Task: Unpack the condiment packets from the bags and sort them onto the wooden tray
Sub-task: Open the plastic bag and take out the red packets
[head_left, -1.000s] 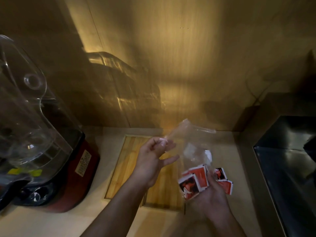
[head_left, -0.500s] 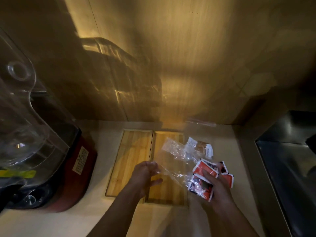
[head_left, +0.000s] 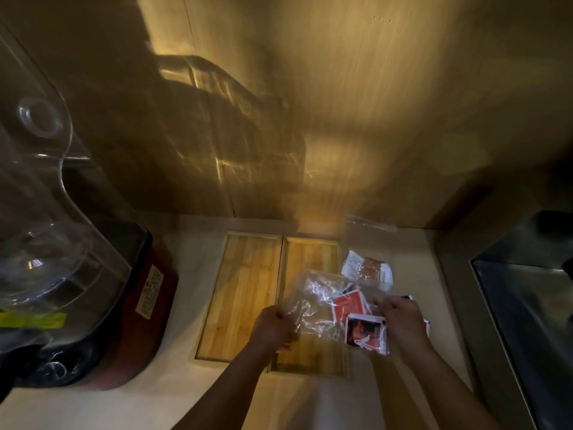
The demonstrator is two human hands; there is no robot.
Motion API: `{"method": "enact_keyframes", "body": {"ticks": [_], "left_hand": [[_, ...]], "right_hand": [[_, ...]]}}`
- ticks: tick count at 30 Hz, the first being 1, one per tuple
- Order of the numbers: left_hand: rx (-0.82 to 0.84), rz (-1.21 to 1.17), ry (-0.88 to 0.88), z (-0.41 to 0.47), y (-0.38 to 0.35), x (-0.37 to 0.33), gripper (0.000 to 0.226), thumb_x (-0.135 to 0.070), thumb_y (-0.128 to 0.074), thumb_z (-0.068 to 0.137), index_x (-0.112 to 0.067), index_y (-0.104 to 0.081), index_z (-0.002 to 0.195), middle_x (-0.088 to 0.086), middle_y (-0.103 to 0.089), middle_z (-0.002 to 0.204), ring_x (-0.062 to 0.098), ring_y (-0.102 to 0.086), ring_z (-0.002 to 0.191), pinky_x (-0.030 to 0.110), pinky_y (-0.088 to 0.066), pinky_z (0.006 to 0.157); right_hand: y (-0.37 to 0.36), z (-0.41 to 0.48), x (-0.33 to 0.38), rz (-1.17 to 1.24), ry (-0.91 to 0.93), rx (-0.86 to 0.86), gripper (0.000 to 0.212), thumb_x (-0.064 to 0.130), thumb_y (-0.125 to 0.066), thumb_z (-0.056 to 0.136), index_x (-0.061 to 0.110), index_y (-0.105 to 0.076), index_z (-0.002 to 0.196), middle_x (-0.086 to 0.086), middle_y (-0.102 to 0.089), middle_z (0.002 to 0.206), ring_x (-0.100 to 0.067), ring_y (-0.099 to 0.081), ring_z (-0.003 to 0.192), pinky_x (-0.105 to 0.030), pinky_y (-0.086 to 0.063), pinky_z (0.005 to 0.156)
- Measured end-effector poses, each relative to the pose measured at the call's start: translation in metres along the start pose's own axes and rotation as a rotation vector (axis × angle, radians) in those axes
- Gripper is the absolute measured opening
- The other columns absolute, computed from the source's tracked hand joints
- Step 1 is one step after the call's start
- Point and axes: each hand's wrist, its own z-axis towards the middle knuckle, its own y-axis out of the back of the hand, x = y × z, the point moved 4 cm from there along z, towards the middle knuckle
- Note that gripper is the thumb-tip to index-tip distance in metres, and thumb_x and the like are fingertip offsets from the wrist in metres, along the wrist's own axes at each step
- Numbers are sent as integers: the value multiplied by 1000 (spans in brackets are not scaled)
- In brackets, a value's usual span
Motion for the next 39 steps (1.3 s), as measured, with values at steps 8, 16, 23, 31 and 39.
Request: {"method": "enact_keyframes", "body": {"ticks": [8,16,23,31,39], "left_hand": [[94,366,-26,1,-1,-7,8,-14,-49,89,-9,-53,94,7,-63,70,25,-67,62,29,-49,51],[-69,645,-417,5,8,-61,27,-31,-51,92,-13,-55,113,7,-69,105,17,-65,83,31,-54,73],[233,775,-853,7,-17,-115,74,-6,-57,84,-39,-25,142,-5,-31,152,16,-18,140,27,-16,104],[387,961,-1014,26,-30,-146,13,-24,-63,77,-16,-71,83,2,-75,85,14,-66,80,32,-46,82],[310,608,-788,39,-4,-141,7,-8,-63,83,-7,-70,82,0,-67,79,8,-61,72,24,-47,68]], "right_hand": [[-8,0,22,-196,165,23,24,4,-52,88,9,-66,68,6,-60,61,-8,-54,60,-20,-41,53],[-23,8,34,-314,205,76,24,8,-52,88,5,-65,68,-12,-65,66,-25,-57,63,-33,-43,64],[-47,6,45,-636,328,359,21,18,-50,89,16,-67,78,0,-63,70,-18,-58,71,-35,-47,71],[-45,6,58,-583,357,342,29,20,-61,84,32,-58,58,6,-61,60,-1,-55,59,-25,-40,60],[-20,5,33,-441,231,155,15,2,-66,78,14,-74,83,13,-68,69,9,-64,65,-2,-42,57]]}}
